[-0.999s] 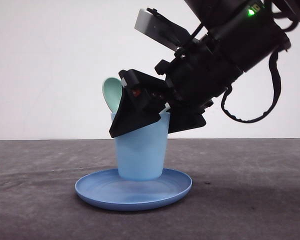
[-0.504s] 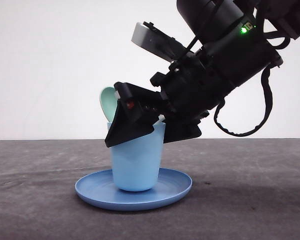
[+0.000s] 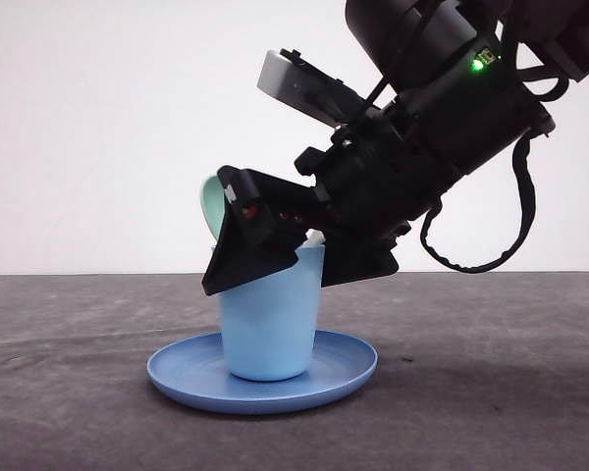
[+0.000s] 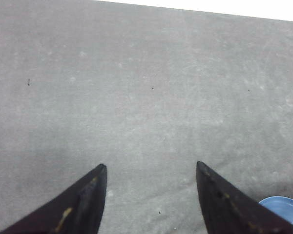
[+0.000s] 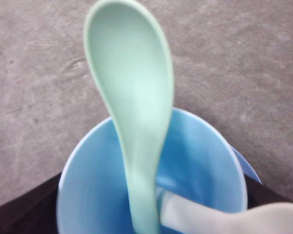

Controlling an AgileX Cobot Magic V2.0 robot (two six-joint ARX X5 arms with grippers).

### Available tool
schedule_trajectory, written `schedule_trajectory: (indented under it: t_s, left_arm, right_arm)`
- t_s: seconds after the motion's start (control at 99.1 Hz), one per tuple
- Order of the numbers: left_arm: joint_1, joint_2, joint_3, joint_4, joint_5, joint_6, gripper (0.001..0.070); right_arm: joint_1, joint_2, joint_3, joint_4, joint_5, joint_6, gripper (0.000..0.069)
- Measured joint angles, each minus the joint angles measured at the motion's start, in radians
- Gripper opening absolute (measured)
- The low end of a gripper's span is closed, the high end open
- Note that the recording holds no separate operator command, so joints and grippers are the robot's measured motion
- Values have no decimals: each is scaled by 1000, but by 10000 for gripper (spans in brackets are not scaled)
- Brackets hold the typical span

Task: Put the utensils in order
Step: 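Open the right gripper and raise it away from the cup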

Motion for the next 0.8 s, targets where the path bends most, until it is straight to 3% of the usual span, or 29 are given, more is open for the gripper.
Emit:
schedule_trajectory:
  t_s: [0.172,0.353,0.535,0.797]
  left_arm:
    - [0,0,0,0,0,0,347]
    - [0,0,0,0,0,0,347]
    - [0,0,0,0,0,0,348]
    - [0,0,0,-13,7,0,347]
  right_arm:
    - [-1,0,0,-60,-2,2,667]
    - [-8,-57,0,-244,0,6,679]
    - [-15,-203,0,-443,8,6,679]
    - [-121,-529,0,-723,148,8,679]
